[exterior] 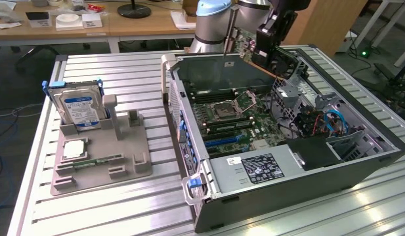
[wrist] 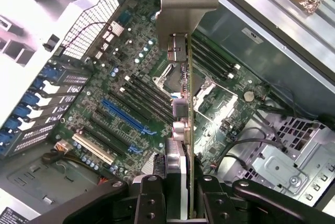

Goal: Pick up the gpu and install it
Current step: 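Insert the gpu into the slot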

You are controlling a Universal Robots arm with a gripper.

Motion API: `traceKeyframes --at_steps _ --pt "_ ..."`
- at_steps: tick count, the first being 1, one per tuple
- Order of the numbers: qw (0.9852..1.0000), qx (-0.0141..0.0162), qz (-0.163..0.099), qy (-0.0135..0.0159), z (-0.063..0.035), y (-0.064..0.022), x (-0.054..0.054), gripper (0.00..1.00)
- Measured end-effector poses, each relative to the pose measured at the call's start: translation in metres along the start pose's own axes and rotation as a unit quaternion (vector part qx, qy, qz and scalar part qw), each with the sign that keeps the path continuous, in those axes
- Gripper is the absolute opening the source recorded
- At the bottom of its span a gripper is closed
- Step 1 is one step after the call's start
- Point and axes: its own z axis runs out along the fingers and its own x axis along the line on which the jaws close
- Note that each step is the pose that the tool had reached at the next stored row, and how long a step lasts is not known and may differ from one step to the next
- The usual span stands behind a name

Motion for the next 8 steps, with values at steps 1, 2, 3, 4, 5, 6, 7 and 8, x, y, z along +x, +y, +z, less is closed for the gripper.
traceKeyframes --at_steps 1,2,3,4,5,6,7,8 --pt "1.0000 -0.0001 -0.003 0.0001 0.0000 0.0000 0.0000 0.28" --pt "1.0000 -0.0002 -0.006 0.0001 0.0000 0.0000 0.0000 0.28" --pt "1.0000 -0.0003 -0.009 0.0002 0.0000 -0.0001 0.0001 0.28" --pt "0.9999 -0.0003 -0.012 0.0003 0.0000 -0.0001 0.0001 0.28" --pt "0.9999 -0.0004 -0.015 0.0003 0.0000 -0.0001 0.0001 0.28" --pt "0.9998 -0.0005 -0.018 0.0004 0.0000 -0.0001 0.0001 0.28" --pt "0.9998 -0.0006 -0.021 0.0004 0.0000 -0.0002 0.0001 0.28" --pt "0.9997 -0.0006 -0.024 0.0005 0.0000 -0.0002 0.0001 0.28"
